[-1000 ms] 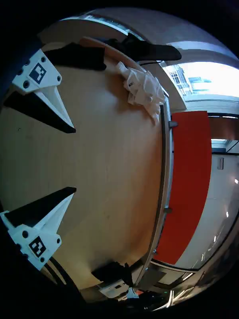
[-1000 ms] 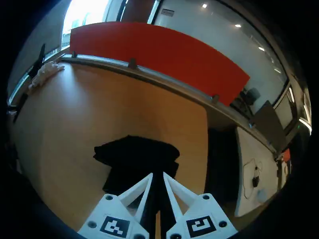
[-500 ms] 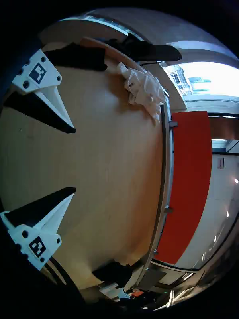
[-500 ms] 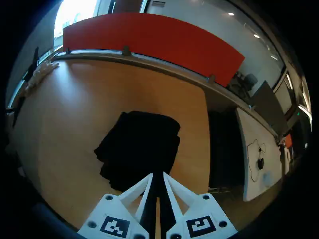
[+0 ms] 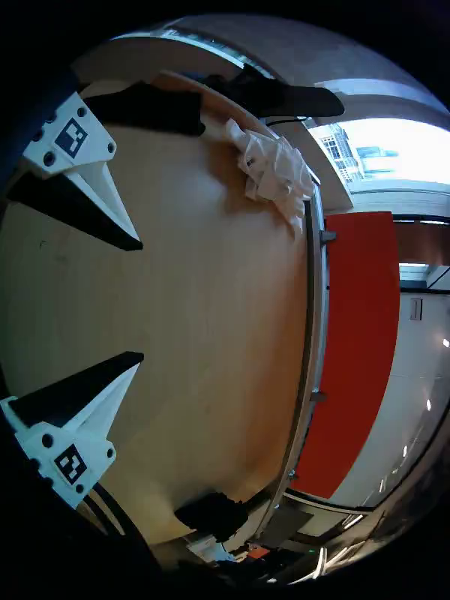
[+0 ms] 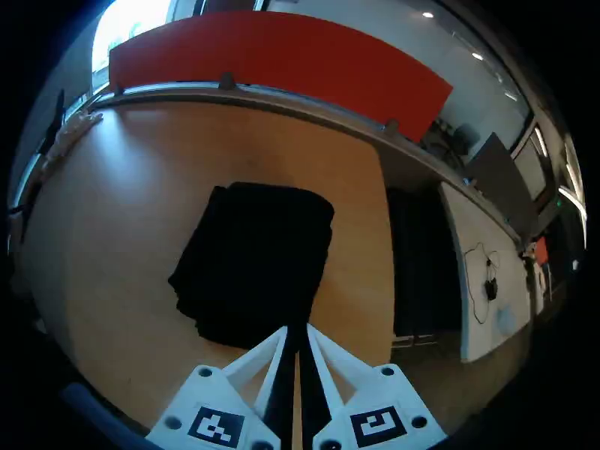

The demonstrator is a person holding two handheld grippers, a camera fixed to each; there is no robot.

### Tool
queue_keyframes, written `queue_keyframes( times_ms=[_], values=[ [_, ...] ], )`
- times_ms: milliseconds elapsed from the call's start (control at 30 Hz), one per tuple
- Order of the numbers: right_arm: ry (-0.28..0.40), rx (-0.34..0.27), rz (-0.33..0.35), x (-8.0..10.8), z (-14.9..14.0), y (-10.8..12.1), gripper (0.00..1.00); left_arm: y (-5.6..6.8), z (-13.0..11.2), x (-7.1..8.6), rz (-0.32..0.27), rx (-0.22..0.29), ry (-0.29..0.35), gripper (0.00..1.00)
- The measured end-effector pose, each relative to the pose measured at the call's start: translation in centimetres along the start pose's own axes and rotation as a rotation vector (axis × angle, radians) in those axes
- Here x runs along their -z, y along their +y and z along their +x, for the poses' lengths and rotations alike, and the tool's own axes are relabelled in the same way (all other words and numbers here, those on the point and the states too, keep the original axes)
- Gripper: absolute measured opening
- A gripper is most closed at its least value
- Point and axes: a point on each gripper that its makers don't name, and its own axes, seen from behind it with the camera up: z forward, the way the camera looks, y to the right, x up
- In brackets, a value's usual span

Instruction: Fold towel

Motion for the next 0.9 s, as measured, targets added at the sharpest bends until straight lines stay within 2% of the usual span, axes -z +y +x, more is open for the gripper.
queue_keyframes(
  times_ms=[267,800,900],
  values=[
    [-0.027,-0.009,-0.006,-0.4,-1.2,0.2,0.05,0.0,-0.3,0.0,0.0,-0.001,-0.004,1.0],
    [-0.036,-0.026,-0.024,-0.9,-1.4,0.2,0.05,-0.2,-0.3,0.0,0.002,-0.003,-0.007,1.0],
    [-0.039,-0.027,-0.032,-0.9,-1.5,0.2,0.11,-0.2,-0.3,0.0,0.002,-0.002,-0.007,1.0]
  ],
)
